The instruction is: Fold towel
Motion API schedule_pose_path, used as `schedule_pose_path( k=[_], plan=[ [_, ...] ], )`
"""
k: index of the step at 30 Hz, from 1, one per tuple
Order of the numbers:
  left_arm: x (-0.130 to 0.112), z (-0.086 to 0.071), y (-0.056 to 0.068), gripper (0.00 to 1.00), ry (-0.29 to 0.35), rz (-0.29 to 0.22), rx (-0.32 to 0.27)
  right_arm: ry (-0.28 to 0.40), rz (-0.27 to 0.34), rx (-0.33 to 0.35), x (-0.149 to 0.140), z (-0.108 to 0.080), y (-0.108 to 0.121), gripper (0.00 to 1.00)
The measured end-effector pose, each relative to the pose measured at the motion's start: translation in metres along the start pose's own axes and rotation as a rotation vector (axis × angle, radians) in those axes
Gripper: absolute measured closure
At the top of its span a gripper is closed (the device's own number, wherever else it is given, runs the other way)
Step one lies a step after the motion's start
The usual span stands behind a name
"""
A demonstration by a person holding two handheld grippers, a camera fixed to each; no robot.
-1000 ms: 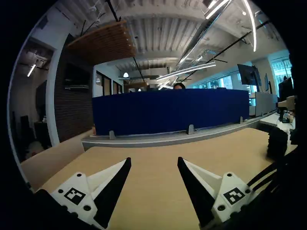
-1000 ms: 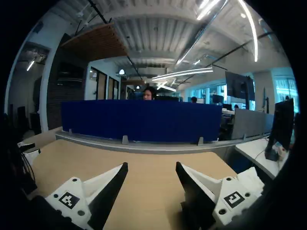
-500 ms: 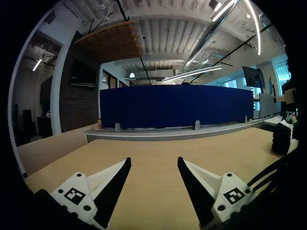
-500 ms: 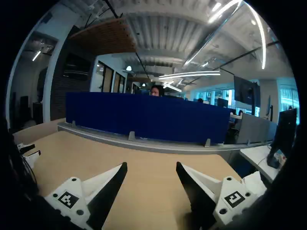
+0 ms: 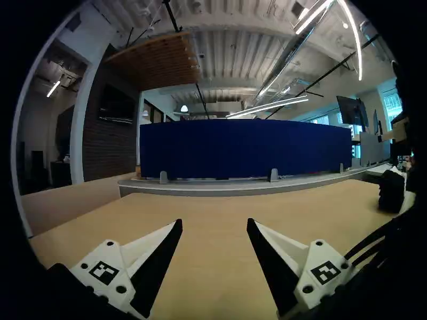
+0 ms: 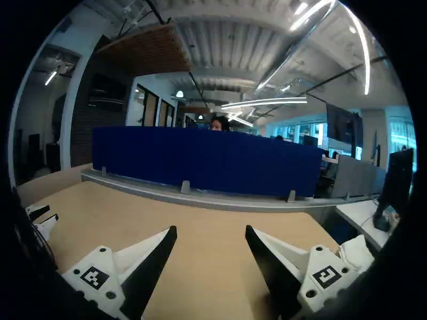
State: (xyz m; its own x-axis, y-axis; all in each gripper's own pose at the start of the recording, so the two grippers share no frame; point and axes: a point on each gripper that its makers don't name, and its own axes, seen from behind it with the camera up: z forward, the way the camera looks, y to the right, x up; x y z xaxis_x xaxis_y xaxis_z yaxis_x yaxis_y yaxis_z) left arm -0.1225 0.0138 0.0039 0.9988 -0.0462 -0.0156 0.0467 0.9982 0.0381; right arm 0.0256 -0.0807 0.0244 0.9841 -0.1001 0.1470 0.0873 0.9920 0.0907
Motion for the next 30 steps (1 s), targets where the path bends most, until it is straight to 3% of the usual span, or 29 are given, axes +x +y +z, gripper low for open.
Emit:
schedule_pose_path(
  k=[17, 30],
  plan=[
    [-0.002, -0.002, -0.002, 0.11, 0.005, -0.008, 0.002, 0.031, 0.031, -0.01, 0.006, 0.001, 0.011, 0.0],
    [-0.001, -0.003, -0.002, 0.03, 0.004, -0.008, 0.005, 0.102, 0.058, -0.031, 0.03, -0.014, 0.035, 0.0]
  ],
)
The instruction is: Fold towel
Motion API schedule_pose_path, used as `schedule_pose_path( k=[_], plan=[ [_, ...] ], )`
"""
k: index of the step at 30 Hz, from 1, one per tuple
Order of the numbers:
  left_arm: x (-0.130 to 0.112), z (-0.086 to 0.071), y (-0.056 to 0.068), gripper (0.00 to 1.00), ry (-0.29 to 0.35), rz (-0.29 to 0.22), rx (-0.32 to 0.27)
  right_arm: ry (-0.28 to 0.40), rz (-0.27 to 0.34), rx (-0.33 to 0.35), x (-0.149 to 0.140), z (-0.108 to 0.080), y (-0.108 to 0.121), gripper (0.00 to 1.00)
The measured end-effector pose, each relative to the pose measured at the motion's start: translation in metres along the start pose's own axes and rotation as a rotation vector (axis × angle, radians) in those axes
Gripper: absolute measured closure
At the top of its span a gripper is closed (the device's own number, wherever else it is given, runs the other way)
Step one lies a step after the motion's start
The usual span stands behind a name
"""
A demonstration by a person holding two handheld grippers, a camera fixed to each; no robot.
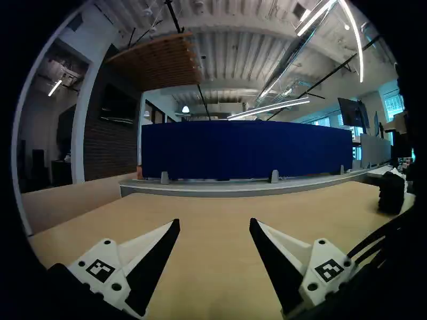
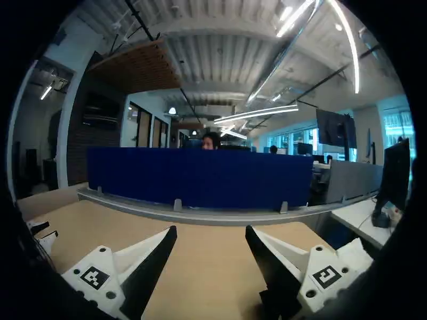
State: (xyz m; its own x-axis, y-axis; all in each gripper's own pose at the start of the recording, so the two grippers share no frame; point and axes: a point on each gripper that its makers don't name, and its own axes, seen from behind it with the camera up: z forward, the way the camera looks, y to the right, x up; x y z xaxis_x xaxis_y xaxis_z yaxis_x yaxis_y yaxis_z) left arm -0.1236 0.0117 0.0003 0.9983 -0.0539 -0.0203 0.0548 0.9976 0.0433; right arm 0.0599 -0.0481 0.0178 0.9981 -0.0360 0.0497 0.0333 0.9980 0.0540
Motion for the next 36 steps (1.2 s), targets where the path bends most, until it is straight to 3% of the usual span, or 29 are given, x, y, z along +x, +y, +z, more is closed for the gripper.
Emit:
schedule_pose_path(
  k=[9, 17, 36],
  plan=[
    [0.0, 0.0, 0.0, 0.03, 0.0, 0.0, 0.0, 0.037, 0.029, -0.036, 0.014, -0.005, 0.027, 0.0],
    [0.0, -0.001, 0.0, 0.03, 0.0, 0.0, 0.0, 0.044, 0.033, -0.037, 0.004, -0.003, 0.042, 0.0],
    [0.0, -0.003, 0.0, 0.03, 0.0, 0.0, 0.0, 0.032, 0.13, -0.056, -0.09, 0.001, 0.055, 0.0]
  ],
)
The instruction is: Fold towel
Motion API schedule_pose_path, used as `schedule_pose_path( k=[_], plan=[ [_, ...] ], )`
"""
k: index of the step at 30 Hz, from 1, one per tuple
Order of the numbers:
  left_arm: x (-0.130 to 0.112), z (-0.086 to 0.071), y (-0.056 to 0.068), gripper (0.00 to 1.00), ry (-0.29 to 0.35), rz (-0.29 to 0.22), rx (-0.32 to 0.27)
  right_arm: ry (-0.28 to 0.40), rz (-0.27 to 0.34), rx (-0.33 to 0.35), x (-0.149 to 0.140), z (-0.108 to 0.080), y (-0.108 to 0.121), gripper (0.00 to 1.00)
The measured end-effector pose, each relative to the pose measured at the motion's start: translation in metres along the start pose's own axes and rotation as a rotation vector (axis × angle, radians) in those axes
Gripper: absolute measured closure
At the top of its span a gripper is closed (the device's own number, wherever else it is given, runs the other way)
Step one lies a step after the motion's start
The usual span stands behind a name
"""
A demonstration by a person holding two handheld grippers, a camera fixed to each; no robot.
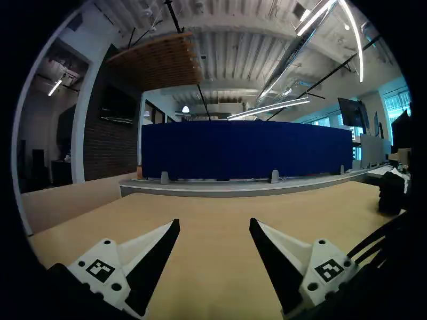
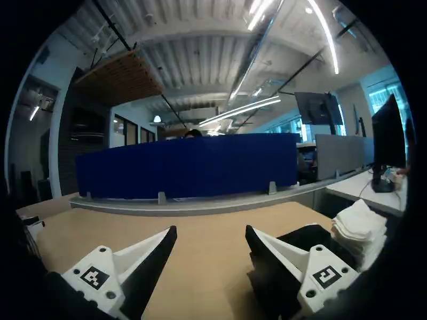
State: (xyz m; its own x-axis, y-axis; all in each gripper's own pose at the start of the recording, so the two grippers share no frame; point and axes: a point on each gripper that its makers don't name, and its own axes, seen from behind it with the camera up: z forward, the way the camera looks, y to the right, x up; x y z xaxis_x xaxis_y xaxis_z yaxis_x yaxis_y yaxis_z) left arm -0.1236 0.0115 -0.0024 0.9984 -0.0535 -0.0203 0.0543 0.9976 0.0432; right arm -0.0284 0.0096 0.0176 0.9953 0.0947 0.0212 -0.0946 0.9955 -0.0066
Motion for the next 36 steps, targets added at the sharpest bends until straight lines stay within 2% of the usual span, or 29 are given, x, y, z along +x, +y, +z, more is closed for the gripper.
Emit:
schedule_pose_path(
  k=[5, 13, 27, 36],
  plan=[
    [0.001, 0.0, 0.0, 0.03, 0.0, 0.0, 0.0, -0.002, 0.004, -0.017, -0.023, 0.004, 0.006, 0.0],
    [0.001, 0.002, -0.001, 0.03, 0.0, 0.0, 0.0, -0.012, -0.029, -0.018, -0.046, 0.006, 0.007, 0.0],
    [0.0, 0.001, -0.001, 0.03, 0.0, 0.0, 0.0, -0.018, -0.024, 0.004, -0.063, 0.002, 0.002, 0.0],
    [0.0, 0.001, -0.001, 0.03, 0.0, 0.0, 0.0, 0.007, -0.031, 0.002, -0.064, -0.005, 0.004, 0.0]
  ],
)
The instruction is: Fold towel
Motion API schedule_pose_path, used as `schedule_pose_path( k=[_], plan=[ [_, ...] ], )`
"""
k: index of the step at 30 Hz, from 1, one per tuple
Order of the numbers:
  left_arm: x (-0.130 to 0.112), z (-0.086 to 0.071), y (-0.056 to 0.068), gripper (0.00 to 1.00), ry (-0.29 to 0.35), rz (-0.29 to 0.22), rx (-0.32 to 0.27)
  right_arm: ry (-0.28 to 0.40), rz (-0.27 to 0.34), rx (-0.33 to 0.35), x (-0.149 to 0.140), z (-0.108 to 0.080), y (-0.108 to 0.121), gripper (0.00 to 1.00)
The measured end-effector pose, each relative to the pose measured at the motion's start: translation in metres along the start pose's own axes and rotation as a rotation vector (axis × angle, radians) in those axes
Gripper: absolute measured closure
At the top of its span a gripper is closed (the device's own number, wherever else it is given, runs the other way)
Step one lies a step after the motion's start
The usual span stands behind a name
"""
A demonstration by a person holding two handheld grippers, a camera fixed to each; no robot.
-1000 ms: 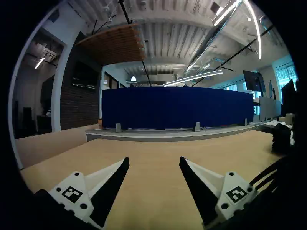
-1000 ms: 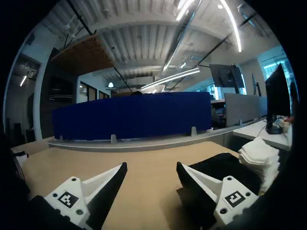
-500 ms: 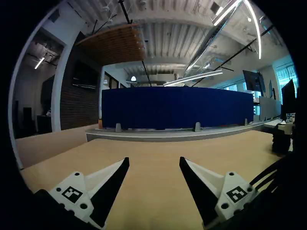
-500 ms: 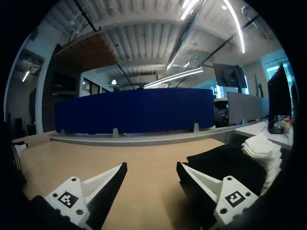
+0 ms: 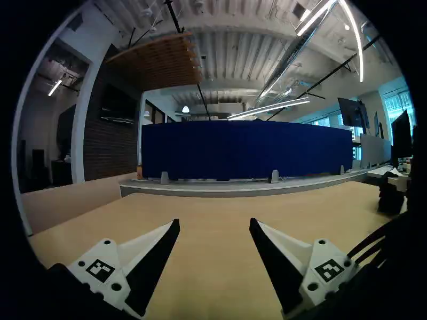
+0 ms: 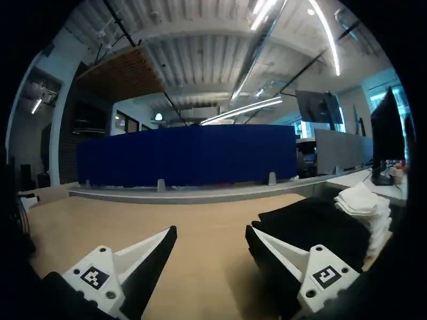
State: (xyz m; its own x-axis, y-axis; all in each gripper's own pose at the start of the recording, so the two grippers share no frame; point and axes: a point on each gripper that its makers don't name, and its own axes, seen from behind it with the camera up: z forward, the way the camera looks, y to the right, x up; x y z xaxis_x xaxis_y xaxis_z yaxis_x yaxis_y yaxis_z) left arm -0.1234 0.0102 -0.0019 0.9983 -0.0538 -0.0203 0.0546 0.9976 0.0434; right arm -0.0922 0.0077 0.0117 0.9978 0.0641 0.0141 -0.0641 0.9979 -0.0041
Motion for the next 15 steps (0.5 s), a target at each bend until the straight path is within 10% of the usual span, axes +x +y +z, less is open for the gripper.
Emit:
schedule_pose_path(
  k=[15],
  plan=[
    [0.0, 0.001, 0.001, 0.03, 0.0, 0.0, 0.0, 0.015, -0.049, 0.034, -0.004, -0.006, -0.013, 0.0]
  ],
)
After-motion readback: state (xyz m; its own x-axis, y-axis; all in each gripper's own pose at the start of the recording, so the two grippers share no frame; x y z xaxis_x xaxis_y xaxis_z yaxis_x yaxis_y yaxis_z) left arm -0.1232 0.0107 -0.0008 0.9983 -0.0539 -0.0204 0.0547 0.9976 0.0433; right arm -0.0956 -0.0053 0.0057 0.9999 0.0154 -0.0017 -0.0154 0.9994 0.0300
